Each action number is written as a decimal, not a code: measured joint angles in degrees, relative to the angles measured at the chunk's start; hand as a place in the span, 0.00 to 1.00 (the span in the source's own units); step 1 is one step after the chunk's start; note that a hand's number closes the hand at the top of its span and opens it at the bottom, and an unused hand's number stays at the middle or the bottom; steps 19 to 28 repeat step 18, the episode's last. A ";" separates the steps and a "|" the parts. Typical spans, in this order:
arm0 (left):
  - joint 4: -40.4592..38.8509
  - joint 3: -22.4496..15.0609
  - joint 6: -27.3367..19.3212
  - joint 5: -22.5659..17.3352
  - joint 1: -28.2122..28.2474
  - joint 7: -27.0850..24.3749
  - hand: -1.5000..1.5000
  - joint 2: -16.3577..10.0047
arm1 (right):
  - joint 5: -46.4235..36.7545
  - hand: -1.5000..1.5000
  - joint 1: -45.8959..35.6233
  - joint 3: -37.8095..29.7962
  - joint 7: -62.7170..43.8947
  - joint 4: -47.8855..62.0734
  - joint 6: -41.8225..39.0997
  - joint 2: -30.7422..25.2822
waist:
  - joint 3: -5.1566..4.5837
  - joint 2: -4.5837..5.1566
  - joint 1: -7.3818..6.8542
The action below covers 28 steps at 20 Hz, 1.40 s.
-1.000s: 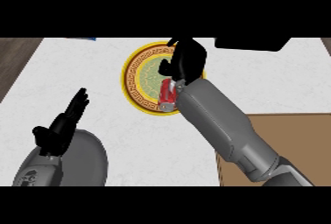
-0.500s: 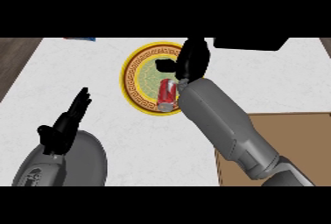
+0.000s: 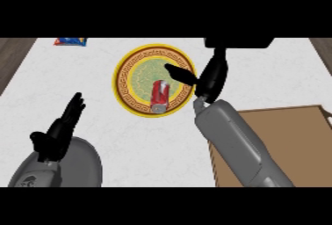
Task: Pick the can from the tray and place it in the plate
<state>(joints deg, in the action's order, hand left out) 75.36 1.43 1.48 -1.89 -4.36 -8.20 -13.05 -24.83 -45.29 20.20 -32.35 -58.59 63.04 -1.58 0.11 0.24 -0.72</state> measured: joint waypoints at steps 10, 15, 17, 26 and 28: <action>1.94 1.40 1.11 -0.58 1.59 0.91 0.50 -0.50 | 14.38 0.00 25.51 0.78 22.81 -20.57 -7.94 -7.21 | -0.02 -0.22 0.77; 2.53 2.14 2.09 -0.57 1.38 2.06 0.50 -0.43 | 18.01 0.00 31.14 -2.58 31.05 -20.97 -14.40 -8.18 | -0.07 -0.24 0.72; 3.41 2.20 1.81 -0.06 1.35 2.94 0.50 -0.01 | 18.65 0.00 32.07 -4.23 34.41 -19.17 -16.09 -7.31 | -0.07 -0.24 0.68; 3.69 2.23 1.61 0.23 1.19 3.25 0.50 0.16 | 19.38 0.00 33.00 -5.20 36.61 -18.71 -17.09 -7.21 | -0.08 -0.23 0.67; 3.69 2.23 1.61 0.23 1.19 3.25 0.50 0.16 | 19.38 0.00 33.00 -5.20 36.61 -18.71 -17.09 -7.21 | -0.08 -0.23 0.67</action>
